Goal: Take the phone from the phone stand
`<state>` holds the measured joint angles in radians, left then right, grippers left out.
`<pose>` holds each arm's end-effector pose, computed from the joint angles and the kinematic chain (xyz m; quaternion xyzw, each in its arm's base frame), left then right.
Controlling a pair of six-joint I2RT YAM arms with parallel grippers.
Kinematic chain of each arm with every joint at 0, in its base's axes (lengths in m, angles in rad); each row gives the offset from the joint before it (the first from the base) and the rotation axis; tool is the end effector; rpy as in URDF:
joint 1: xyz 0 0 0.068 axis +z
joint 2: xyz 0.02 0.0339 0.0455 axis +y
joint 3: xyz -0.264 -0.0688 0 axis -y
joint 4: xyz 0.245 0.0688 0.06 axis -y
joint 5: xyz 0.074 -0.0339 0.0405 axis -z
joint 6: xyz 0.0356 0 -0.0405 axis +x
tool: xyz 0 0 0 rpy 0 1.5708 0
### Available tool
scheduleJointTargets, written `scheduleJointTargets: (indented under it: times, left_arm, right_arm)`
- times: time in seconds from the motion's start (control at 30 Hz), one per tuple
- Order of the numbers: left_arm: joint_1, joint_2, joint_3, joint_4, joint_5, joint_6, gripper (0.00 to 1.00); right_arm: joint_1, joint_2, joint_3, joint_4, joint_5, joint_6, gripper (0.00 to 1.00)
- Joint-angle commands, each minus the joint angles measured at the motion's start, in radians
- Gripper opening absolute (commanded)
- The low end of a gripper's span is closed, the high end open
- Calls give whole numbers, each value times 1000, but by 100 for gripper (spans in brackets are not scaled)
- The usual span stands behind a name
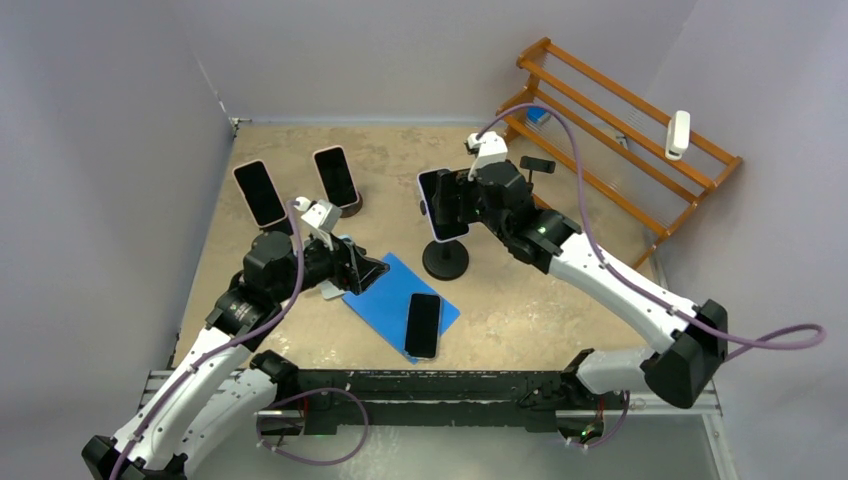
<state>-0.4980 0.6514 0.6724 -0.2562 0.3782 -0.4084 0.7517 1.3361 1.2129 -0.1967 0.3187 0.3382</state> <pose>0.1324 -0.0870 0.3137 0.1508 0.7652 -0.3990 0.4822 0.2351 0.2045 0.3658 -0.0734 0.8025 0.1896 0.5610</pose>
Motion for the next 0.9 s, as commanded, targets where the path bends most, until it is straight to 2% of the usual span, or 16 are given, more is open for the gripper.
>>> scheduleJointTargets:
  times: [0.0,0.2,0.33,0.87]
  left_arm:
    - [3,1,6,33,1,4,70]
    - [3,5,5,31,-1,5,70]
    - [3,6,6,32,1,5,70]
    - [3,1,6,32,5,3,70]
  right_arm:
    - [-3,-98,-17,58,-20,-48,99]
    - [-2,-63,42,-32,-159,-86,99]
    - [-3,6,90,-114,-143,-75,99]
    - [-2,92,125,-149,-126,-72,99]
